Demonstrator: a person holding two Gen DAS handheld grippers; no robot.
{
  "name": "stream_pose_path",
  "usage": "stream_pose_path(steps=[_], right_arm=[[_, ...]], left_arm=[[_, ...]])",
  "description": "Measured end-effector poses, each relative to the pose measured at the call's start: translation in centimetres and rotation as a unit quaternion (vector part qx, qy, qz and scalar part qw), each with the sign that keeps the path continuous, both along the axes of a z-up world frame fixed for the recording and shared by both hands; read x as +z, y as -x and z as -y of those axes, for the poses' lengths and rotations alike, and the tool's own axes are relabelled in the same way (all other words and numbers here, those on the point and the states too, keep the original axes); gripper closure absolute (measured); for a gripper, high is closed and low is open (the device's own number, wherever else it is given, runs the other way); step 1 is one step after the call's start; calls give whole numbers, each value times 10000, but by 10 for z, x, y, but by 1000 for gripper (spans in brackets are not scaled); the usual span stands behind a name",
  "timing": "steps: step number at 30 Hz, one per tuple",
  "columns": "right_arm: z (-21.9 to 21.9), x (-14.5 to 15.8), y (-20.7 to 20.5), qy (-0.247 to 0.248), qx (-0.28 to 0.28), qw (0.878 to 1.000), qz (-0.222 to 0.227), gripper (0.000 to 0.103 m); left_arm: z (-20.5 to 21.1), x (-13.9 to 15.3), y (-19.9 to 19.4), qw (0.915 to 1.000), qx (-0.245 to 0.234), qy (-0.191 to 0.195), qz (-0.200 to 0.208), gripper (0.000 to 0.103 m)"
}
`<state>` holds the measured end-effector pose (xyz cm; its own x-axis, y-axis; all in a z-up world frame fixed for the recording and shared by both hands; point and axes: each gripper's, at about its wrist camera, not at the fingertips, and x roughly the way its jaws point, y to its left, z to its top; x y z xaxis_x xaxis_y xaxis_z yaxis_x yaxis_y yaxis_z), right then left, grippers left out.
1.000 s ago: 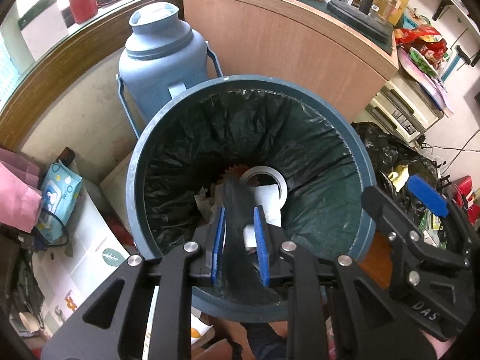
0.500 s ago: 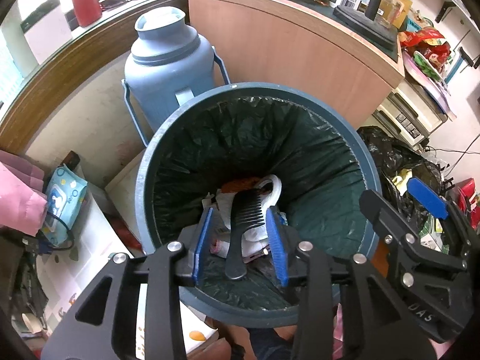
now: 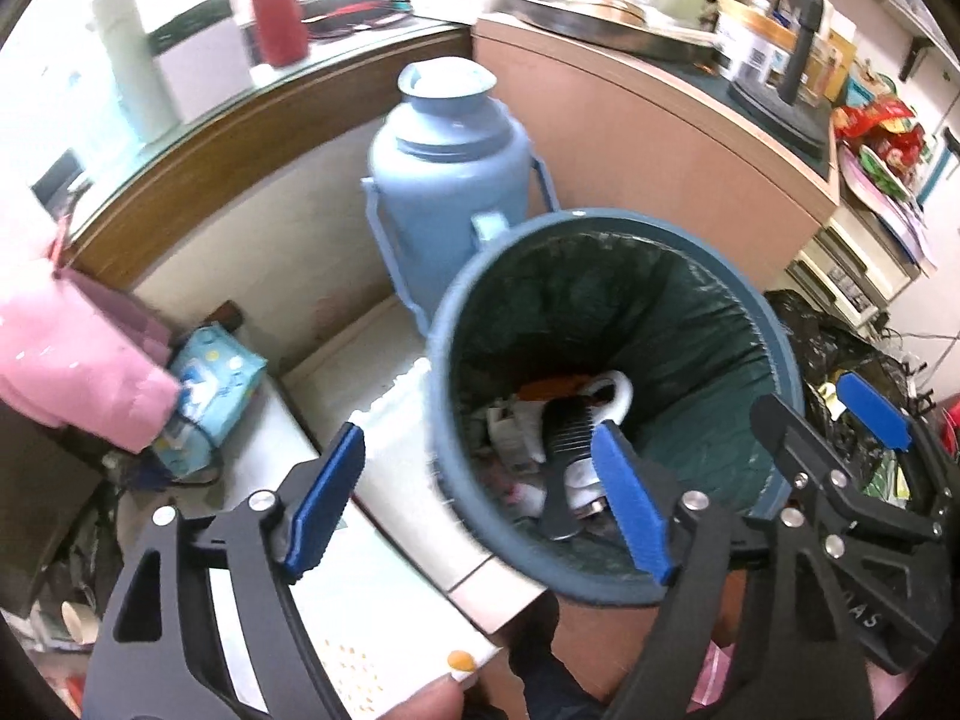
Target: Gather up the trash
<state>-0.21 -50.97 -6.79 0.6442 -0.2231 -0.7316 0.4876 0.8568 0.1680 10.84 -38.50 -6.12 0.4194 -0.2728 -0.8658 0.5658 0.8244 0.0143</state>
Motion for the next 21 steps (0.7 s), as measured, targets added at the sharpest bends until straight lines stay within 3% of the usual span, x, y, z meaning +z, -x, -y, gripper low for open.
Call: stream_pose_path(steps=[6,21], right_arm=[[-45,8,-10,71,318,9995,27,12],[-183,10,-20,180,1157,9931,-23,12]], left_arm=[[-52,6,-4,9992,386,33,34,14],[-206,0,9,9928,1188,155,5,7]])
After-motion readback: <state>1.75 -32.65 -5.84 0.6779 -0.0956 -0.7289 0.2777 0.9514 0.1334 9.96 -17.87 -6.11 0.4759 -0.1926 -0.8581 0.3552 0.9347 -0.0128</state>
